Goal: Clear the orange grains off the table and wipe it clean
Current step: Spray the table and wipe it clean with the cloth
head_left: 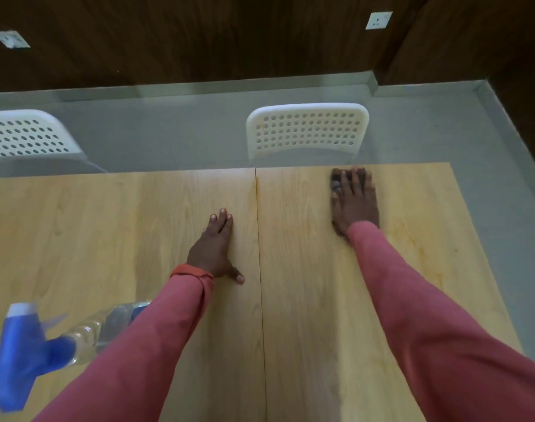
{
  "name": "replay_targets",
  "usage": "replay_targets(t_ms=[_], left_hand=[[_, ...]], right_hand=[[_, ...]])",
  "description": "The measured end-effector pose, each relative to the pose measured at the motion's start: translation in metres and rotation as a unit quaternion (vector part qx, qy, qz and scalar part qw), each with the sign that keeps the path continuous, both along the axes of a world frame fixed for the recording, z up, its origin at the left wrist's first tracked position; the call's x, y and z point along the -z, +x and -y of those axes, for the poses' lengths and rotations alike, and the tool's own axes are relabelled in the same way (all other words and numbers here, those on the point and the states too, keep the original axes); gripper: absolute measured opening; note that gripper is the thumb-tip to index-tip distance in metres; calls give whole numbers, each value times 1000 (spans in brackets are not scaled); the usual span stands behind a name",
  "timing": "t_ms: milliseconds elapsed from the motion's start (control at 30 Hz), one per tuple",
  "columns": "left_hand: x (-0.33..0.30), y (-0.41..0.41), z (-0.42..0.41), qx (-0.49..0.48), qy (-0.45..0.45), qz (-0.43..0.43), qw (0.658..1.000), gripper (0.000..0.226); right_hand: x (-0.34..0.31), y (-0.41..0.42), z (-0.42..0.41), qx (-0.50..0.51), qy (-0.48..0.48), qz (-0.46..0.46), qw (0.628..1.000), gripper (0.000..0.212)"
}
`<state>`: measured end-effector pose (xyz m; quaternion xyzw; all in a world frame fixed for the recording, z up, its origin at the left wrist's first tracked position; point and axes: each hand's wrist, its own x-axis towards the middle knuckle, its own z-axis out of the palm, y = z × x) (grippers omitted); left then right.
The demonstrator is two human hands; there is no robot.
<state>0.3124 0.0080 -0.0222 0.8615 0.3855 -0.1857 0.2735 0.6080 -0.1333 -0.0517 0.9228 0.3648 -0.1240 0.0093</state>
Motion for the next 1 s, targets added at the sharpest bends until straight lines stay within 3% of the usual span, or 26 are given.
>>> replay_targets(t_ms=[133, 267, 400, 533, 667, 800, 900, 1000], left_hand=[[2, -2, -1, -4, 2, 0, 1000, 147], [2, 0, 0, -2, 9, 0, 1000, 147], [1, -1, 1, -8, -3, 9, 1000, 147], [2, 0, 0, -8, 1, 10, 1000, 148], [4, 0, 0, -9, 0, 13, 1000, 148], [4, 1, -1, -4, 5, 15, 1000, 148], [4, 0, 0, -13, -6, 17, 1000, 148], [5, -1, -1, -15, -9, 20, 1000, 149]], right_hand=[[8, -66, -79, -134, 26, 39, 990, 63], [-4, -158, 6, -281, 18, -51, 958, 60], [3, -92, 82, -158, -29, 42, 986, 67], [-1, -8, 9, -4, -20, -2, 1000, 68], [1, -63, -62, -125, 20, 24, 992, 62], [3, -153, 20, -263, 9, -27, 964, 62], [11, -119, 86, -187, -16, 18, 982, 62], [15, -35, 62, -42, -60, 34, 997, 68]])
